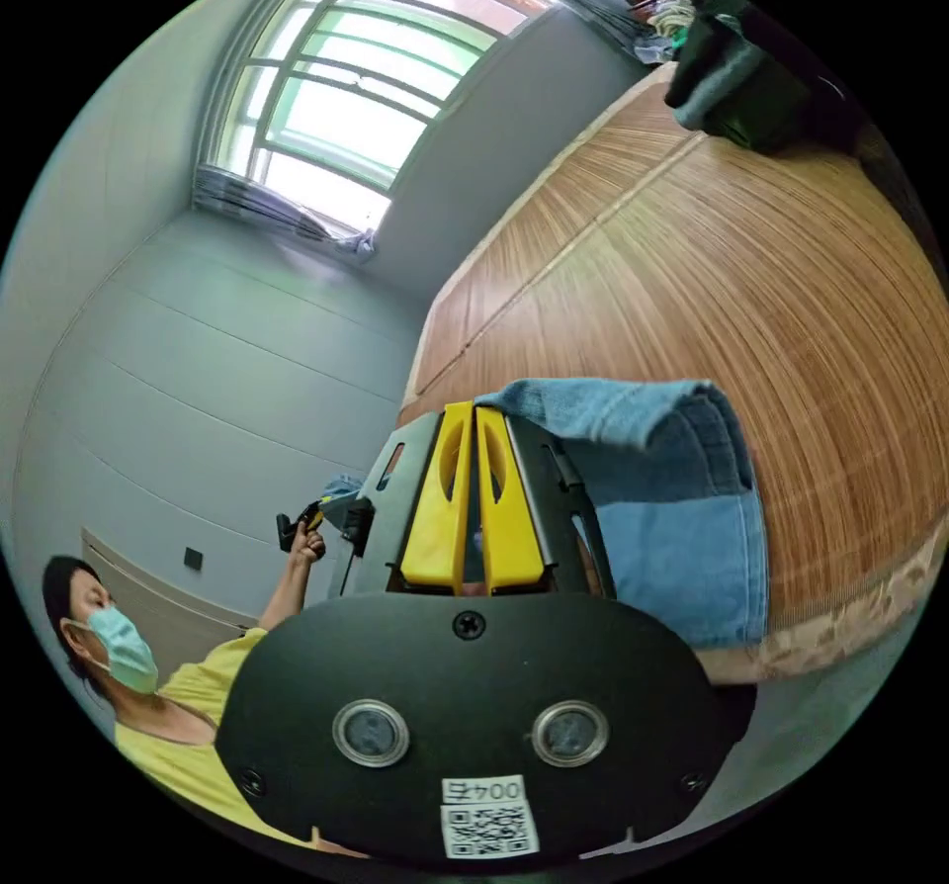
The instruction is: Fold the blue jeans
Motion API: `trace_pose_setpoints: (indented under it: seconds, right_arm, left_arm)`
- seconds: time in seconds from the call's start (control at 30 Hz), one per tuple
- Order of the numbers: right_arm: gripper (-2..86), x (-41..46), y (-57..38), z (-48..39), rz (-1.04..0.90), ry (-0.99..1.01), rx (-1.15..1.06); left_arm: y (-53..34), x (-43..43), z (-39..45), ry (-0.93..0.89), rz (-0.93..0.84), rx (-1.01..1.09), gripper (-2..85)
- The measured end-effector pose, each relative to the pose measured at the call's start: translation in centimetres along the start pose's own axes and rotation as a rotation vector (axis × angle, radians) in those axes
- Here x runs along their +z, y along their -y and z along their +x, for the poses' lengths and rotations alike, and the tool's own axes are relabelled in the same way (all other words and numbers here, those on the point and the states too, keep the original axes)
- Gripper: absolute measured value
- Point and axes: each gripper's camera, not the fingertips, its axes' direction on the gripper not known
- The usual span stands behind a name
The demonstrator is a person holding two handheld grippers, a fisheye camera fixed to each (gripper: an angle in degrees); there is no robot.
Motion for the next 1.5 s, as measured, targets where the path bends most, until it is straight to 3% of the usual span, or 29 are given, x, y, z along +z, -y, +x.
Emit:
trace_pose_setpoints:
  seconds: [0.17,0.3,0.5,0.63,0.73,0.83,0.93,1.2,1.5]
  right_arm:
    - [-0.7,2.3,11.7,-10.5,-0.068,-0.086,-0.184]
    - [-0.7,0.9,12.1,-13.8,-0.081,-0.166,-0.298]
    - [-0.7,0.9,1.1,-5.1,-0.25,-0.259,-0.278]
    - [-0.7,4.3,-7.3,7.3,-0.372,-0.246,-0.028]
    - [-0.7,5.8,-9.9,11.2,-0.367,-0.259,0.079]
    - [-0.7,4.3,-8.9,9.1,-0.307,-0.214,0.031]
    - [-0.7,3.9,-8.7,6.5,-0.343,-0.322,-0.088]
    - [-0.7,5.2,-10.6,10.4,-0.362,-0.329,-0.014]
    - [-0.7,4.3,-7.6,6.1,-0.358,-0.378,-0.145]
  left_arm:
    - [5.8,-4.4,2.8,0.081,0.095,0.086,2.2]
    - [3.5,-7.1,1.4,-0.038,0.216,0.126,2.0]
    - [-8.7,-7.1,-10.0,-0.178,0.167,0.03,2.1]
    - [-17.0,-4.5,-19.7,-0.23,0.082,-0.232,2.5]
    - [-18.9,-4.6,-21.8,-0.283,0.139,-0.304,2.6]
    - [-17.0,-6.6,-19.1,-0.205,0.117,-0.182,2.8]
    - [-16.4,-8.6,-17.5,-0.14,0.119,-0.102,2.8]
    - [-18.7,-7.5,-22.0,-0.203,0.084,-0.215,2.9]
    - [-16.4,-8.5,-19.7,-0.122,0.028,-0.118,2.8]
